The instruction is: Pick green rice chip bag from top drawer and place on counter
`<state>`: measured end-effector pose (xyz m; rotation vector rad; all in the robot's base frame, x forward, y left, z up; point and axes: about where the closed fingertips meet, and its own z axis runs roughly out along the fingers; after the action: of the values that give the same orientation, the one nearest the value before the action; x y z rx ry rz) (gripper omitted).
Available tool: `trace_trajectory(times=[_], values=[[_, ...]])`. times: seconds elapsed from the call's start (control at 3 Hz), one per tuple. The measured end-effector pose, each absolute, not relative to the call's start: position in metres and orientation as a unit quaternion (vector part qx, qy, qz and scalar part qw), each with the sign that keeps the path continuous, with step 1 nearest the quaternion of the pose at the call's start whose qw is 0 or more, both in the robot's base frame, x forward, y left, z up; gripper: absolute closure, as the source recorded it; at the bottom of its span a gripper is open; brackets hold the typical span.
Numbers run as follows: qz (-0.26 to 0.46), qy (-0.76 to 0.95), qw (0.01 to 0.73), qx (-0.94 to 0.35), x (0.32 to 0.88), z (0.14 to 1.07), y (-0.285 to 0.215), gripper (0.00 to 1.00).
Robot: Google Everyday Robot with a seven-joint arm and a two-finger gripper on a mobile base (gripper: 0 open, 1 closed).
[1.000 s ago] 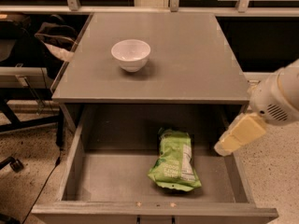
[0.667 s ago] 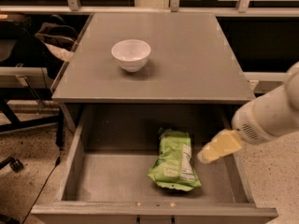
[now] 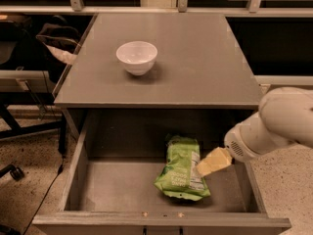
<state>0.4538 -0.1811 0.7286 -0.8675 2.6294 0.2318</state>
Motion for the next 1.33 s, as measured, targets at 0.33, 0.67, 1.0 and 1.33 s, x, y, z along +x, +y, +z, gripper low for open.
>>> trace_trajectory(times=[0.33, 0.67, 1.0, 1.33], values=[[0.093, 0.934, 0.167, -0.302, 0.457, 0.710, -0.173, 0.00], [0.110, 0.933, 0.155, -0.306, 0.461, 0.699, -0.160, 0.00], [0.141, 0.927, 0.130, -0.322, 0.465, 0.687, -0.131, 0.00], [0.141, 0.927, 0.130, -0.322, 0.465, 0.687, -0.131, 0.00]])
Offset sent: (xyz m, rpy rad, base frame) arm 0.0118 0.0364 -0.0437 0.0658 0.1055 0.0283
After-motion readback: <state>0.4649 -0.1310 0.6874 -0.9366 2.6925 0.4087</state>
